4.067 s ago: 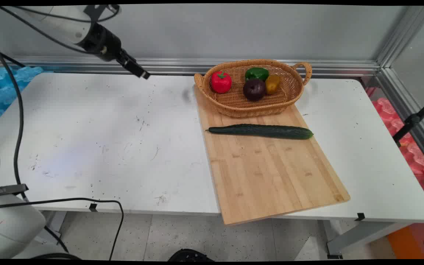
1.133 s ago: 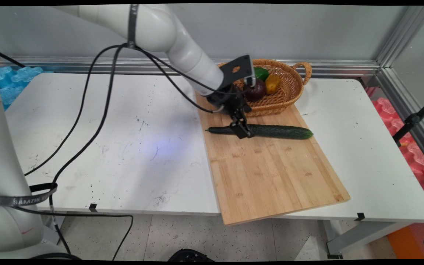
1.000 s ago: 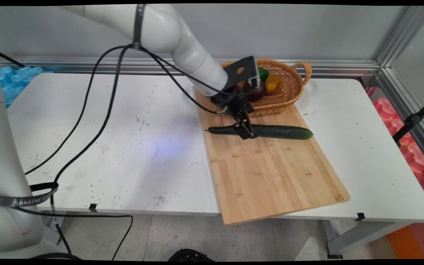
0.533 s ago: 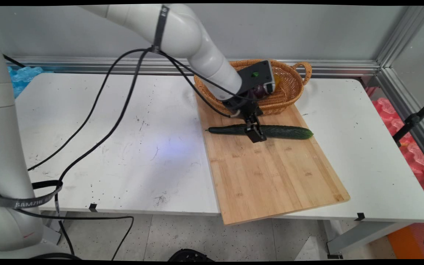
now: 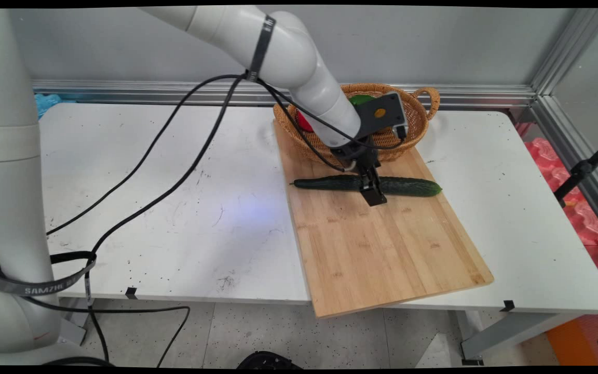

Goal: Pick up the cucumber from the cutting board

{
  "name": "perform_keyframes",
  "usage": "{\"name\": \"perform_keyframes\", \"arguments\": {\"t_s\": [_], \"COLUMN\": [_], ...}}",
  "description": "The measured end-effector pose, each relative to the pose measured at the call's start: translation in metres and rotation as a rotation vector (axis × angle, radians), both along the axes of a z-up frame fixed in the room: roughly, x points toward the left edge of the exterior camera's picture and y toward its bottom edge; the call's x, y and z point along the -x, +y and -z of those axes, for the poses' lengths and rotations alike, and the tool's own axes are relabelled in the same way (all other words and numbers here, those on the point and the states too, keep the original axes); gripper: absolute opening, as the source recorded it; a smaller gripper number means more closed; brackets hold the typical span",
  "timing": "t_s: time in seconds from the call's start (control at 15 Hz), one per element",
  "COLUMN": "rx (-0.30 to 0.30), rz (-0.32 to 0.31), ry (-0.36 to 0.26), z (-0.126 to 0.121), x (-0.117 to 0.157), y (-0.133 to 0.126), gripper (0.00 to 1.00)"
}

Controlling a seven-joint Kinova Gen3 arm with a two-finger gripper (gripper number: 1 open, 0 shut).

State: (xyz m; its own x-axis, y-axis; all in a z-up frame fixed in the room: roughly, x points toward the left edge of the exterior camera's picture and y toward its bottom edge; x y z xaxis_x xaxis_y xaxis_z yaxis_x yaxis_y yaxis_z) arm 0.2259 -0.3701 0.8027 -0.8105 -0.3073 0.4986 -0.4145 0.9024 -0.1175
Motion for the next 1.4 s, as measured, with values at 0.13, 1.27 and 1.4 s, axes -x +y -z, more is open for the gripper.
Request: {"name": "perform_keyframes", "arguments": {"t_s": [0.13, 1.27, 1.4], "rx": [-0.006, -0.044, -0.046], "rz": [-0.003, -0.019, -0.014], "ry": [-0.008, -0.057, -0.059], "z": [0.003, 0.023, 0.023], "x": [0.006, 0.031, 0.032], "y": [-0.003, -0.02, -0.02], "gripper": [1.0, 0.0, 0.0]}}
